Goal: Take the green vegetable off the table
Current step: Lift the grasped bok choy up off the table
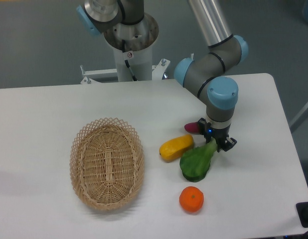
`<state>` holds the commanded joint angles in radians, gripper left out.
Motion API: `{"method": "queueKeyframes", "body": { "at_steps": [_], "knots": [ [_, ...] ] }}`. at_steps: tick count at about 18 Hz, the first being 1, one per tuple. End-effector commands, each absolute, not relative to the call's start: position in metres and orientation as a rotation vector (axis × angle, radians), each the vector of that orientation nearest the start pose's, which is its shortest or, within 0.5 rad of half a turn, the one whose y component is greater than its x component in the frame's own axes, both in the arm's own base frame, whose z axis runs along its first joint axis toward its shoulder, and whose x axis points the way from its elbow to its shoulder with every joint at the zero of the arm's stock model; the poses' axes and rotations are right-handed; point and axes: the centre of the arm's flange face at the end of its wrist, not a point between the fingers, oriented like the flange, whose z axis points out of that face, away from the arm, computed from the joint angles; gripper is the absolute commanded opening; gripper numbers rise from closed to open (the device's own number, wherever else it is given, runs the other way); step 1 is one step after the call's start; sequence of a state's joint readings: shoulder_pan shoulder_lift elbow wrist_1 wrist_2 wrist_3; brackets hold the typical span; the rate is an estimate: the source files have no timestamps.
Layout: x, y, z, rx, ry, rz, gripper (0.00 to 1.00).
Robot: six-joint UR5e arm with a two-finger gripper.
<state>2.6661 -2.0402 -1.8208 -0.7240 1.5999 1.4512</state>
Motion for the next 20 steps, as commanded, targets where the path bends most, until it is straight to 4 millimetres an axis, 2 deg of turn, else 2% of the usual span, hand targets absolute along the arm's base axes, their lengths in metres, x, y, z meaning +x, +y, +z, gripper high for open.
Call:
{"method": "queueKeyframes", "body": {
  "at_steps": [1, 11, 15, 17, 20],
  "knots": [
    [-0.473, 0.39, 0.198, -3.075, 0.552, 0.208, 0.37],
    [-0.48, 0.389, 0.212, -3.056, 0.566, 0.251, 0.33],
    [-0.486, 0.387, 0.23, -3.036, 0.561, 0.293, 0.33],
    [-0.496, 0.381, 0.252, -3.009, 0.534, 0.325, 0.33],
    [-0.498, 0.38, 0.285, -2.928, 0.532, 0.359, 0.34]
  ]
}}
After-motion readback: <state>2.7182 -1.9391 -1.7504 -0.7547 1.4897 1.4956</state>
